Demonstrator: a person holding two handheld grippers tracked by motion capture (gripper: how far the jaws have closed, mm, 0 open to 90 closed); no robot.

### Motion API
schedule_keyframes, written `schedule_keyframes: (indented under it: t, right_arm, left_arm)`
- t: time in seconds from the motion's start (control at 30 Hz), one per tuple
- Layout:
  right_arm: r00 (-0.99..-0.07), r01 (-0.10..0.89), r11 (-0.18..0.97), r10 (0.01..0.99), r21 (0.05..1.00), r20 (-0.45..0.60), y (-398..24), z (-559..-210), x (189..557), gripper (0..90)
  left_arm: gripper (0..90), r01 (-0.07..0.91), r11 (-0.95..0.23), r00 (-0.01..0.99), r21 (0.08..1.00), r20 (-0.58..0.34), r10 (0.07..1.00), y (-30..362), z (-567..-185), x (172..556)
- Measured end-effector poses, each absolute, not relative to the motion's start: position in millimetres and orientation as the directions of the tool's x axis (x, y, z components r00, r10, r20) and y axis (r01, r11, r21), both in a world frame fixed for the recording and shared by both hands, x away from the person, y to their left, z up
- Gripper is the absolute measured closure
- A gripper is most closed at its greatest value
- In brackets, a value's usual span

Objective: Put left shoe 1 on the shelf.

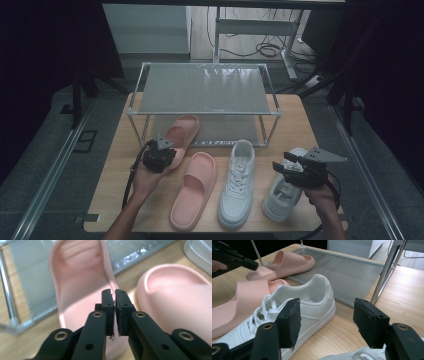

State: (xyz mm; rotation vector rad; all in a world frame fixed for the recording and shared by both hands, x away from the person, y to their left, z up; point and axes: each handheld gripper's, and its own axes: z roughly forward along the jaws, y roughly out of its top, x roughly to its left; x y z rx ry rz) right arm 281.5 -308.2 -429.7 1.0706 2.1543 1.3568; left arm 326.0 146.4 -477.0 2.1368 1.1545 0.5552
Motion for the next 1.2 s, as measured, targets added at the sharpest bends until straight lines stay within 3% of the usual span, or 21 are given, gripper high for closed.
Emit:
schedule_keyframes:
  t: [0.47,1.2]
  right_arm:
    - [-0.64,0.405,0.248,0.764,0.88,0.079,-307,-431,282,39.3]
    - [-0.642,0.406,0.249,0.762,0.879,0.08,-305,-432,282,39.3]
  left_arm:
    - [90.0,0.593,-0.416,0.536,0.689,0.048,0.843,173,-484,291]
    - [90.0,0.621,-0.459,0.566,0.636,0.042,0.824,164,-504,300]
